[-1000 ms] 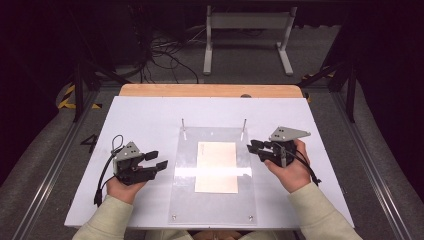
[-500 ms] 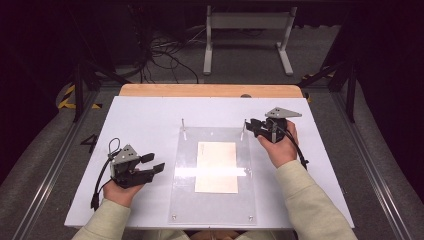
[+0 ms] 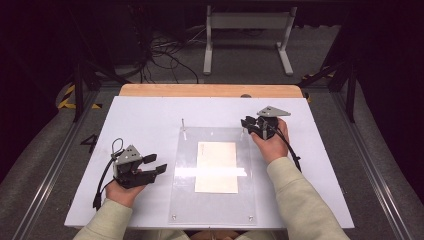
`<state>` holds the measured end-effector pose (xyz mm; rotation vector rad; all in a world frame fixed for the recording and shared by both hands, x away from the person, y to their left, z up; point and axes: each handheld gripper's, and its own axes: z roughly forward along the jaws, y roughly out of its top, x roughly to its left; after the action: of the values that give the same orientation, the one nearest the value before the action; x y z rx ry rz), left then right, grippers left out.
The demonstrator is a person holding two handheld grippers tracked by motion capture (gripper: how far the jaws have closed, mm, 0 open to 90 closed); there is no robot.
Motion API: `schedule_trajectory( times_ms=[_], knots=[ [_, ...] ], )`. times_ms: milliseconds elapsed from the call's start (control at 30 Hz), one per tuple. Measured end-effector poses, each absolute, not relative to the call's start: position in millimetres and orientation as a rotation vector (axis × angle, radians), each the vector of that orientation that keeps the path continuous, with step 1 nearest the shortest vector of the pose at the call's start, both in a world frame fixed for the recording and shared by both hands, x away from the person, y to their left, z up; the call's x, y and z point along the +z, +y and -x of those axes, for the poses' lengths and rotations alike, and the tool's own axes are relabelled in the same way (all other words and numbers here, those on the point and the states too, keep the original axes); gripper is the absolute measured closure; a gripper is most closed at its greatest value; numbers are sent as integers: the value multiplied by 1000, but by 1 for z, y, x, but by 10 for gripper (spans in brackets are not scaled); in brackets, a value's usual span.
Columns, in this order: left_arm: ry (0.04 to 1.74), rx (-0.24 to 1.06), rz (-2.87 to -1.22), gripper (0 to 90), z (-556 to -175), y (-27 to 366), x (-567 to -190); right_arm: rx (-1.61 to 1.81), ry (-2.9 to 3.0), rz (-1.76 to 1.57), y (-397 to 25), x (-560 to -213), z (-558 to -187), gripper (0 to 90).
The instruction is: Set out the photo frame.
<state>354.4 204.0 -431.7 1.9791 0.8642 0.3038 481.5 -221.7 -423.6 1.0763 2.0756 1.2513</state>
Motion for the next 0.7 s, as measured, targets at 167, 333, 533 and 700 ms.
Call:
schedule_trajectory(
  times_ms=[167,333,533,700],
  knots=[
    [853,303,-1985,421,-355,202,-432,1207,2072,-1059,-218,-428,-486,782],
    [850,294,-1991,425,-356,201,-433,1224,2054,-1109,-221,-431,-488,852],
    [838,293,-1992,425,-354,200,-433,1212,2029,-1146,-218,-432,-487,857],
    [838,285,-1992,425,-353,199,-433,1204,2024,-1161,-217,-432,-490,858]
  ],
)
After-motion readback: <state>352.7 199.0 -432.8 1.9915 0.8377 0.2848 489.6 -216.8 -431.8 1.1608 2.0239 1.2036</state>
